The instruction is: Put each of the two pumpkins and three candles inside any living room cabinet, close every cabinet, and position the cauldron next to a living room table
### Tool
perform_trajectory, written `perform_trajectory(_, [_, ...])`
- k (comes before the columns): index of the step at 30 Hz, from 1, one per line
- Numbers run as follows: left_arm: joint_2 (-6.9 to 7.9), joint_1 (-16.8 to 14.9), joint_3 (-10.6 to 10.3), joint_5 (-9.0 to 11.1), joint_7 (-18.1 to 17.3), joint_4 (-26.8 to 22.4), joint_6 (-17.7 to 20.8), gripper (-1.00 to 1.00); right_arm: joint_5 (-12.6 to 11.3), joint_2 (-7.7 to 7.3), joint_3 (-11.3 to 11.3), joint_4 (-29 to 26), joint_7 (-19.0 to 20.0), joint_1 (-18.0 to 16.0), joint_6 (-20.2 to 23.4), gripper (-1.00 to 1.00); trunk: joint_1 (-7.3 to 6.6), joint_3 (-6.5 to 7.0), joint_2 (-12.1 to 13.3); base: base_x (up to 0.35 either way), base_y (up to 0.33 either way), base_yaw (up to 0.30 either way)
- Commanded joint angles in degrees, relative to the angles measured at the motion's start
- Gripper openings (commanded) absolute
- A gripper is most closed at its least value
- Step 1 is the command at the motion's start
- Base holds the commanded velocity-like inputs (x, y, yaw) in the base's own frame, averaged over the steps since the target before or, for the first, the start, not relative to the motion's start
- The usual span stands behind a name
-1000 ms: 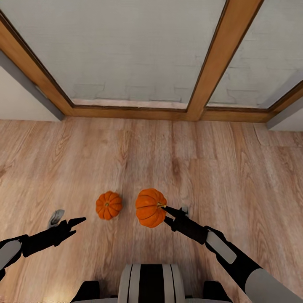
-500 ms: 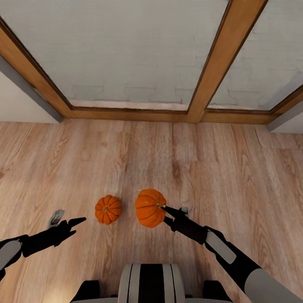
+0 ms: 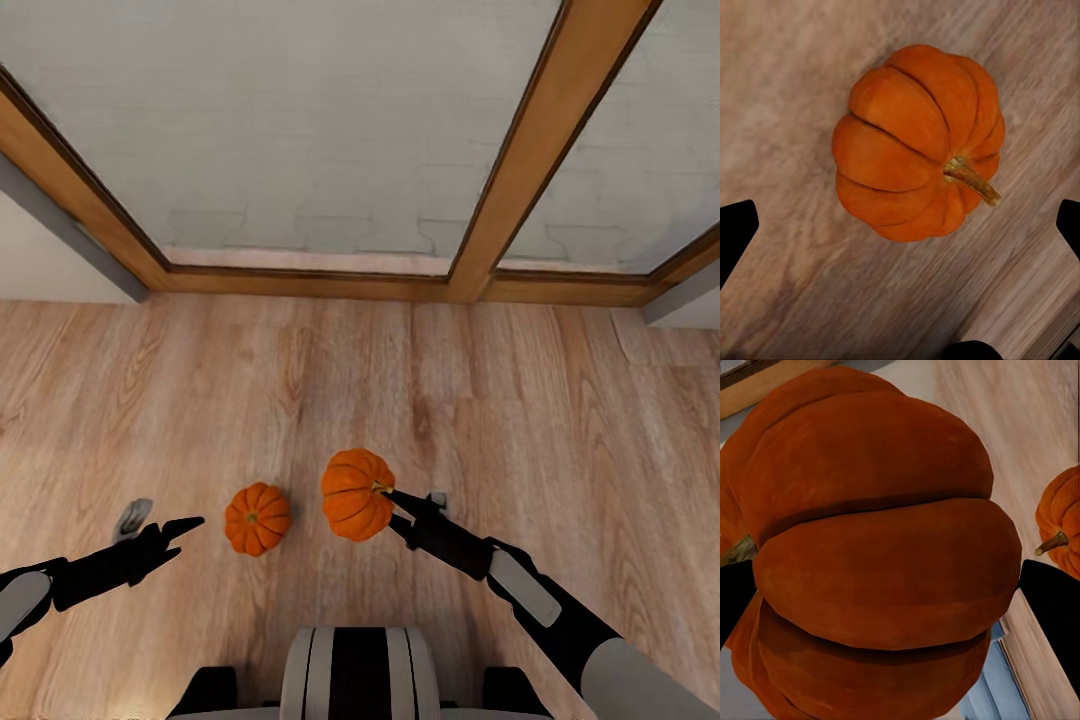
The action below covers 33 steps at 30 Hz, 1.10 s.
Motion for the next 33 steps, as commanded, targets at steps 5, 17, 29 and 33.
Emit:
perform_trajectory(5, [0.05, -0.02, -0.07, 0.04, -0.15, 0.00, 0.10, 1.00, -0.65, -0.05, 0.22, 0.02, 0.03, -0.06, 0.43, -1.00, -0.01, -0.03, -0.01, -0.027, -0.083, 0.000])
perform_trajectory(17, [0.05, -0.02, -0.04, 0.04, -0.15, 0.00, 0.10, 1.00, -0.63, -0.05, 0.30, 0.02, -0.04, -0.06, 0.35, -1.00, -0.01, -0.03, -0.01, -0.008, -0.087, 0.000])
perform_trajectory(29, [0.05, -0.02, -0.11, 0.04, -0.15, 1.65, 0.10, 1.00, -0.64, -0.01, 0.22, 0.02, -0.96, -0.06, 0.34, -1.00, -0.01, -0.03, -0.01, 0.123, 0.012, 0.000])
perform_trajectory(33, [0.05, -0.02, -0.11, 0.04, -0.15, 1.67, 0.10, 1.00, -0.62, 0.03, 0.22, 0.02, -1.01, -0.06, 0.34, -1.00, -0.01, -0.03, -0.01, 0.019, 0.006, 0.000])
